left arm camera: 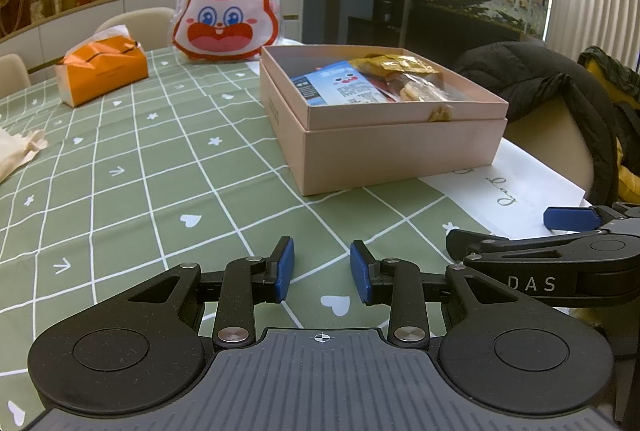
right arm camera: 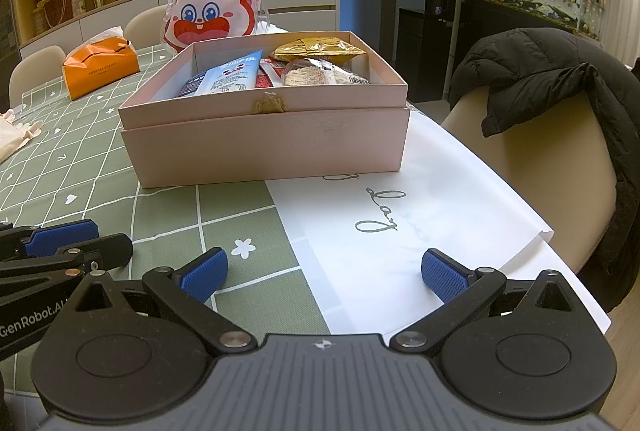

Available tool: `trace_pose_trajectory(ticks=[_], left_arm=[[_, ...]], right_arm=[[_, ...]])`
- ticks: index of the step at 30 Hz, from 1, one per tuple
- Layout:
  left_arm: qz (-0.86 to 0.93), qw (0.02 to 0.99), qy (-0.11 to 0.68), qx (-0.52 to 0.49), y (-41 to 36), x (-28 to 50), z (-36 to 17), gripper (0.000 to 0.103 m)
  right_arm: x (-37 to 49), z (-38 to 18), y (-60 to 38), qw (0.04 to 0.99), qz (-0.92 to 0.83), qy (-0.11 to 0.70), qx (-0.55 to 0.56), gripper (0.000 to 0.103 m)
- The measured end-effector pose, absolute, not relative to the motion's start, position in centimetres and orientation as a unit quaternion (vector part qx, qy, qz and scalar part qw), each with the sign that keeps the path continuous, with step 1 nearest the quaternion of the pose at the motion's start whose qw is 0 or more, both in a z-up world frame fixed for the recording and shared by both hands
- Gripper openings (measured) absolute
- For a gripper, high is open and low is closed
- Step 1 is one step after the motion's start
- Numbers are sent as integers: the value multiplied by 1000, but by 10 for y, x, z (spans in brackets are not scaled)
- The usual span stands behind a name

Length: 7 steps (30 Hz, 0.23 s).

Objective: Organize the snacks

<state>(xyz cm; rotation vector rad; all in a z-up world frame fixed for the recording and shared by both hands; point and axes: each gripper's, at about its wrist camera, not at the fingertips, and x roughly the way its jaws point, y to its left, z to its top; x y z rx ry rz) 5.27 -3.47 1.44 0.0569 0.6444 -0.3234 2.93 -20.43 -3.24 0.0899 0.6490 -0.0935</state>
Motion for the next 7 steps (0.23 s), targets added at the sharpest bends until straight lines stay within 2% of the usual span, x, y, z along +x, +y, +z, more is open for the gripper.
trace_pose_trajectory(ticks=[7], left_arm=[[-157,936,315,28,-35,53,15,35]], right_arm=[[29,-32,-204,946,-46,319,44,103]])
